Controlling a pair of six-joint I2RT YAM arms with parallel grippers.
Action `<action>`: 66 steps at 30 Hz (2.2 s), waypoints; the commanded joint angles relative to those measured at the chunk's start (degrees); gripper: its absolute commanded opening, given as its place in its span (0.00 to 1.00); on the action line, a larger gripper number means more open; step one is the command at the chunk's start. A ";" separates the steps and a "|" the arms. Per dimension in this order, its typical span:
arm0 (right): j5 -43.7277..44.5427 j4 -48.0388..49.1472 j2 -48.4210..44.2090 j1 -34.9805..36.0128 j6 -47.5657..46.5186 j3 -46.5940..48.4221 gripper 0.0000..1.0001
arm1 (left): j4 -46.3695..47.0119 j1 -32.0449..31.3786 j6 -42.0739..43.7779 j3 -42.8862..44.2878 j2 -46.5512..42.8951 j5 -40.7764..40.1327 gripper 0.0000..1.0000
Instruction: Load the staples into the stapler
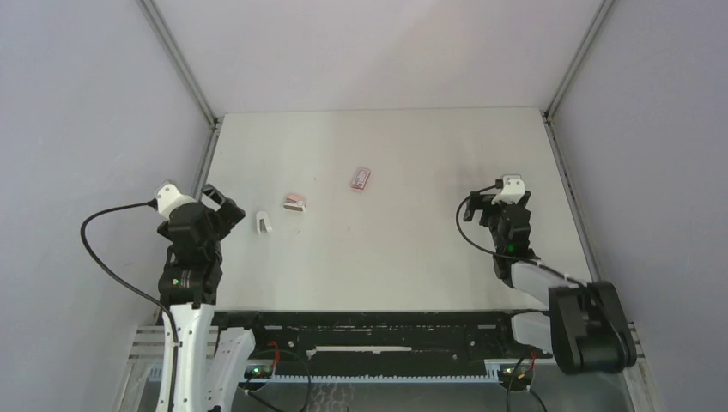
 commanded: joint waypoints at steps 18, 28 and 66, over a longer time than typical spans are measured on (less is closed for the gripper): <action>-15.39 -33.94 -32.77 -10.34 23.94 7.90 0.98 | -1.55 1.09 21.36 9.05 37.75 14.16 0.88; -14.16 -33.89 -31.81 -9.69 22.24 7.93 0.96 | -2.75 5.46 21.77 12.11 52.43 21.35 0.49; -11.94 -34.80 -31.80 -9.33 22.15 7.99 0.96 | -2.48 5.35 22.23 16.10 62.66 20.04 0.35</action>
